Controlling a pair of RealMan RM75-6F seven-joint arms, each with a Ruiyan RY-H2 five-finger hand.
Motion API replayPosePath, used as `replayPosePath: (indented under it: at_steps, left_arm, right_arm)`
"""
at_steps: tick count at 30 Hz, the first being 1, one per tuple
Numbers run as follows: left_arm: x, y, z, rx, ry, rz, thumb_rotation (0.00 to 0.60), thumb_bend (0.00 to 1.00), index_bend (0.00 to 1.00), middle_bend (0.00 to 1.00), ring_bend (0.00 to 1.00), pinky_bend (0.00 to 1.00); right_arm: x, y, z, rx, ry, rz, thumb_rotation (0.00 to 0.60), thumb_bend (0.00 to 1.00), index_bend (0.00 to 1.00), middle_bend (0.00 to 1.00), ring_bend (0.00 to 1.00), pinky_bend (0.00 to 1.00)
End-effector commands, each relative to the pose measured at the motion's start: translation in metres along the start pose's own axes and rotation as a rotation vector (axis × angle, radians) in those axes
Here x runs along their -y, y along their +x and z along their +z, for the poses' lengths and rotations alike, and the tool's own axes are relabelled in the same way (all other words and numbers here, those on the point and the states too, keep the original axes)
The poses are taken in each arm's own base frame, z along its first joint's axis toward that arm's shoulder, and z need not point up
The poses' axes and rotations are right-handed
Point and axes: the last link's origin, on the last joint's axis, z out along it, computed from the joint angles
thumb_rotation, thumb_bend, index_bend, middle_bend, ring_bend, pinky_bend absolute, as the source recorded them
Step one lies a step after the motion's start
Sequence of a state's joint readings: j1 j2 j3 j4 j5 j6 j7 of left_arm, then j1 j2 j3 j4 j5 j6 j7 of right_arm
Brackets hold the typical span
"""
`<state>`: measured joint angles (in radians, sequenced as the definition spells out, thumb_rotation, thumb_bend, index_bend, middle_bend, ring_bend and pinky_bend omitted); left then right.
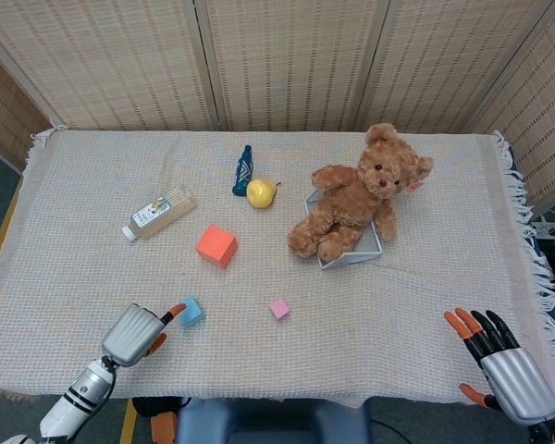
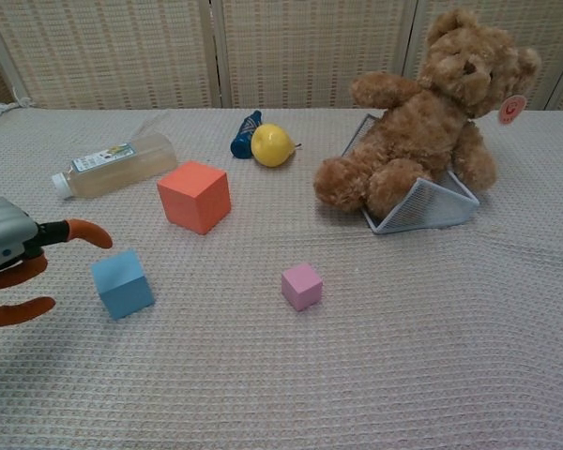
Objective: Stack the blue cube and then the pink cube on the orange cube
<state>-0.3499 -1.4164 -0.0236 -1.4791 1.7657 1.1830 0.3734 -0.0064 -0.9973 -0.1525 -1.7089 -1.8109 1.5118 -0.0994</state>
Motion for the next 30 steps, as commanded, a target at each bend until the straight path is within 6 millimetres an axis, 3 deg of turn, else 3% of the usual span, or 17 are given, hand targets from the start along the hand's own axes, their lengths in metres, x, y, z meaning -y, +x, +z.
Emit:
replayPosePath:
  at_steps: [1, 9, 21, 25, 30]
  left_arm:
    - [-0.001, -0.003, 0.013, 0.02, -0.024, 0.038, 0.6, 0.32, 0.21, 0.94, 0.88, 0.97]
    - [-0.001, -0.003, 0.032, 0.017, -0.048, 0.104, 0.6, 0.32, 0.17, 0.96, 0.91, 0.98]
    - [0.001, -0.011, 0.042, 0.084, -0.048, 0.168, 0.6, 0.32, 0.17, 0.98, 0.94, 1.0]
    - [-0.002, -0.011, 0.045, 0.072, -0.064, 0.159, 0.6, 0.33, 0.25, 0.99, 0.94, 1.0]
    - [-0.005, -0.014, 0.049, 0.023, -0.111, 0.117, 0.6, 0.32, 0.43, 1.0, 1.0, 1.0]
  right_arm:
    - [0.0, -0.001, 0.002, 0.007, -0.007, -0.001, 0.6, 0.01, 0.0, 0.0, 0.0, 0.0]
    - [-0.001, -0.003, 0.007, 0.016, -0.031, -0.01, 0.6, 0.01, 0.0, 0.0, 0.0, 0.0]
    - [-0.002, -0.002, 0.008, 0.014, -0.047, -0.013, 0.6, 0.01, 0.0, 0.0, 0.0, 0.0]
    - [-0.002, -0.003, 0.009, 0.019, -0.049, -0.015, 0.6, 0.01, 0.0, 0.0, 0.0, 0.0]
    - [-0.003, -0.003, 0.01, 0.023, -0.055, -0.015, 0.6, 0.01, 0.0, 0.0, 0.0, 0.0]
